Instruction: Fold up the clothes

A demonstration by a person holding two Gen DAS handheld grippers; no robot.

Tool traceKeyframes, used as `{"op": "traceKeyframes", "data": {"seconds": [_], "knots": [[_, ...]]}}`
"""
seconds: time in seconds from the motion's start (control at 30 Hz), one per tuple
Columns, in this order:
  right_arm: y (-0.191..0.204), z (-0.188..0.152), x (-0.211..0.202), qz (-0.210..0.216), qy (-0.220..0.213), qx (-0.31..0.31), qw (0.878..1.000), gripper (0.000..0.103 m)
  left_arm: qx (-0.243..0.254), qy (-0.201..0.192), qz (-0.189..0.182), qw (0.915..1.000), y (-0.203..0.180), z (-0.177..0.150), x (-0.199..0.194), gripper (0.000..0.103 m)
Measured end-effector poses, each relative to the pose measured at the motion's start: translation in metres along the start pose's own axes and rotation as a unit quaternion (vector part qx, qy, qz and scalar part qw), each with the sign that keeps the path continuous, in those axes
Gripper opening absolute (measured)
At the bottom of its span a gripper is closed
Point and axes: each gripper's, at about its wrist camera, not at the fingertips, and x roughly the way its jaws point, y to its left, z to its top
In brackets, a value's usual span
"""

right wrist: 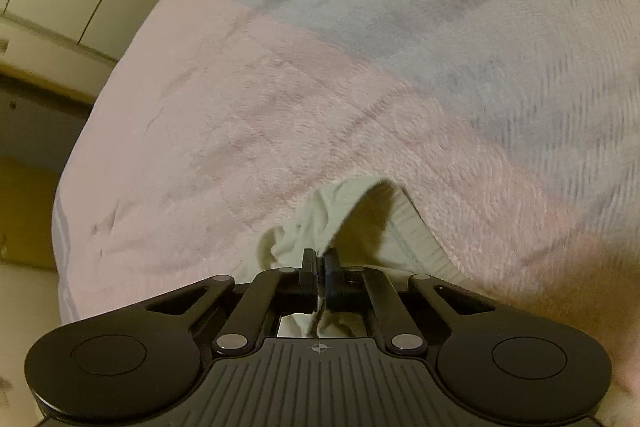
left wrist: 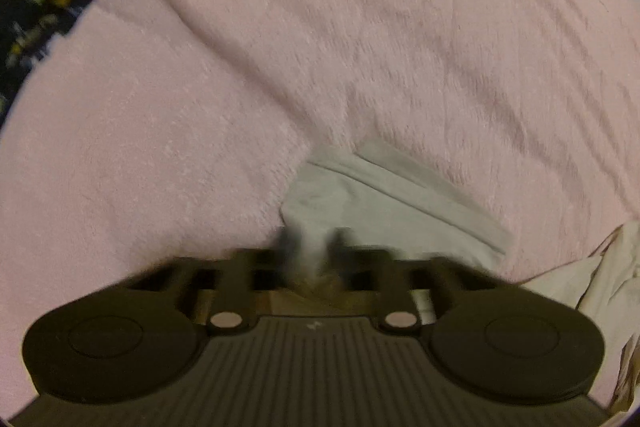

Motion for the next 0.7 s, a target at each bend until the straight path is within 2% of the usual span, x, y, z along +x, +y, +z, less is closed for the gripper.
{"op": "traceKeyframes", "data": {"seconds": [0.13, 0.23, 0.37, 0.47, 0.63, 0.7], "knots": [[0.007, 0.019, -0.050, 0.045, -0.055, 0.002, 0.998, 0.001, -0.021, -0.049, -0.052, 0.9972, 0.002, 0.005, -0.036, 0.001], [0.016, 0.048, -0.098, 0.083, -0.099, 0.000, 0.992, 0.001, -0.030, -0.110, -0.093, 0.9891, 0.007, 0.030, -0.082, 0.000], [0.035, 0.094, -0.163, 0.134, -0.169, -0.004, 0.976, 0.001, -0.053, -0.197, -0.140, 0.9688, 0.014, 0.071, -0.156, 0.000], [0.046, 0.117, -0.221, 0.183, -0.214, 0.003, 0.959, 0.001, -0.059, -0.262, -0.154, 0.9506, 0.018, 0.093, -0.217, 0.001], [0.063, 0.137, -0.295, 0.245, -0.250, -0.004, 0.937, 0.001, -0.077, -0.335, -0.161, 0.9251, 0.037, 0.108, -0.300, 0.001], [0.064, 0.135, -0.319, 0.258, -0.266, -0.017, 0.928, 0.001, -0.085, -0.343, -0.179, 0.9182, 0.047, 0.106, -0.320, 0.001]]}}
